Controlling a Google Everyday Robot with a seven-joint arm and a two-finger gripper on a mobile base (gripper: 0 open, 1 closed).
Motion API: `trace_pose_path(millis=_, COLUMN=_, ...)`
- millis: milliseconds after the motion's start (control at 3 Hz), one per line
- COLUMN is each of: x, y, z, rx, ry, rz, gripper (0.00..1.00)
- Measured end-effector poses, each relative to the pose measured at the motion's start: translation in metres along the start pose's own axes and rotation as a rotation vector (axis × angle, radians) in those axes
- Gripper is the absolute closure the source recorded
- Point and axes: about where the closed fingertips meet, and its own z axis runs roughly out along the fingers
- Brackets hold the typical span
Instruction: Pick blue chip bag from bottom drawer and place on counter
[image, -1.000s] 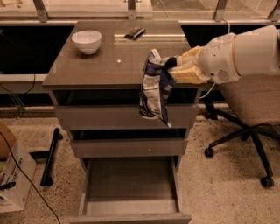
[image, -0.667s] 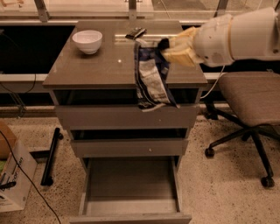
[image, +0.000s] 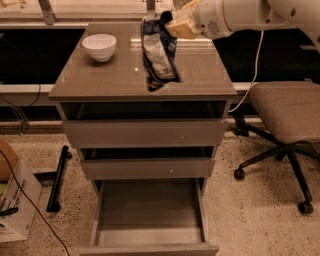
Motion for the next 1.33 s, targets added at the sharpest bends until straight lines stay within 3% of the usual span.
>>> trace_pose_path(millis=333, x=0.029, y=-0.052, z=0.06, rx=0.019, ry=0.068, rz=0.104, gripper=1.0)
trace_pose_path(millis=667, x=0.063, y=-0.087, z=0.097, rx=0.046, ry=0.122, rz=0.18, gripper=1.0)
trace_pose_path(millis=1333, x=0.06, y=-0.096, z=0.098, rx=0.06, ry=0.111, rz=0.181, gripper=0.5)
